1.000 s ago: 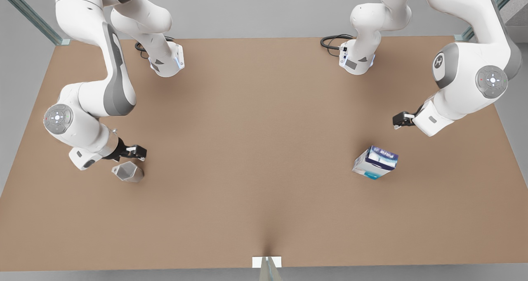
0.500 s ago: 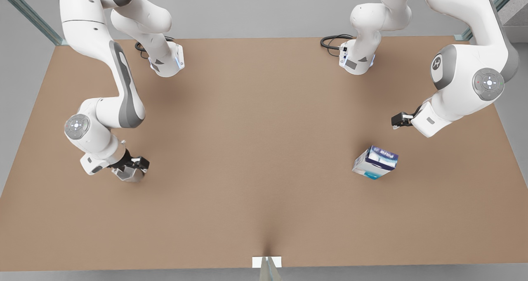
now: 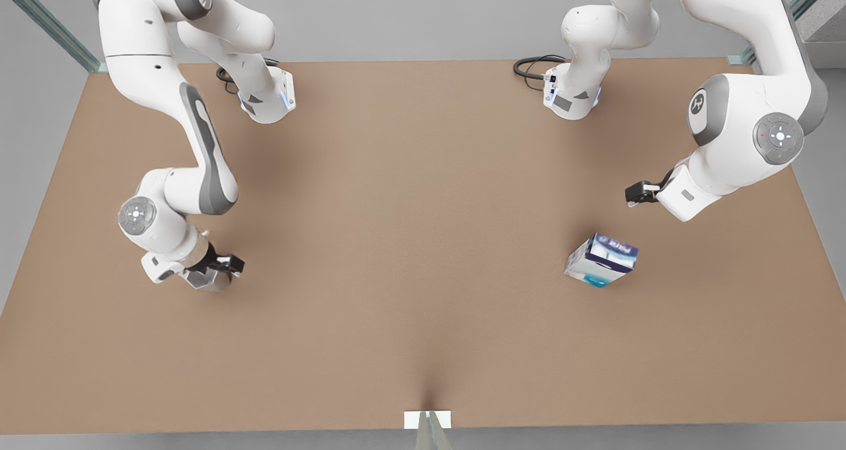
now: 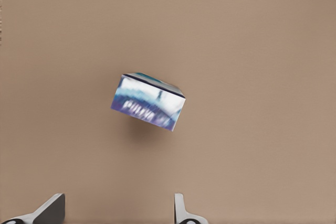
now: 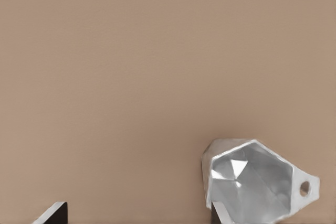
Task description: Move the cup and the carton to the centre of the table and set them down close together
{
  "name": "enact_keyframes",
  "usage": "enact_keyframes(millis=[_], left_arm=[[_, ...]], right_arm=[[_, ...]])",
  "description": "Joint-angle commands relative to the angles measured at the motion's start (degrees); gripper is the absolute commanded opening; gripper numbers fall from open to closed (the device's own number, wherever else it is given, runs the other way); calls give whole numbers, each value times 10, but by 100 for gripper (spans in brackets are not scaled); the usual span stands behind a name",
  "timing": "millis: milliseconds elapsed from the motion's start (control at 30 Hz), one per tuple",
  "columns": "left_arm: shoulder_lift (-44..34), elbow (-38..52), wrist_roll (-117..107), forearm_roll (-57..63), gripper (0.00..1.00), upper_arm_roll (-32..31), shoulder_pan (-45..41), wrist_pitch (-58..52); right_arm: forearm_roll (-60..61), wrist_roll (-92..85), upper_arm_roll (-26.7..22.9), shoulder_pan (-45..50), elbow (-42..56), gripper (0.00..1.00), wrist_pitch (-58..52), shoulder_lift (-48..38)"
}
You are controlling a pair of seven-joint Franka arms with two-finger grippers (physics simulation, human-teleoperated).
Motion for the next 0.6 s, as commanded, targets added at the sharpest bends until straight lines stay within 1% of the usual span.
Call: enact_keyframes(millis=[0, 133, 300, 500, 567], left_arm=[[0, -1, 0, 0, 100, 0, 0, -1], [0, 0, 0, 0, 100, 0, 0, -4], [0, -1, 0, 0, 100, 0, 0, -6], [4, -1, 0, 0, 100, 0, 0, -6], [7, -1, 0, 0, 100, 0, 0, -6]], right_arm=[[0, 0, -3, -1, 1, 100, 0, 3], [12, 0, -3, -1, -1, 100, -2, 15], [11, -9, -9, -10, 10, 100, 1, 64], [11, -9, -2, -18, 3, 100, 0, 80], [11, -8, 0, -18, -17, 100, 36, 86]])
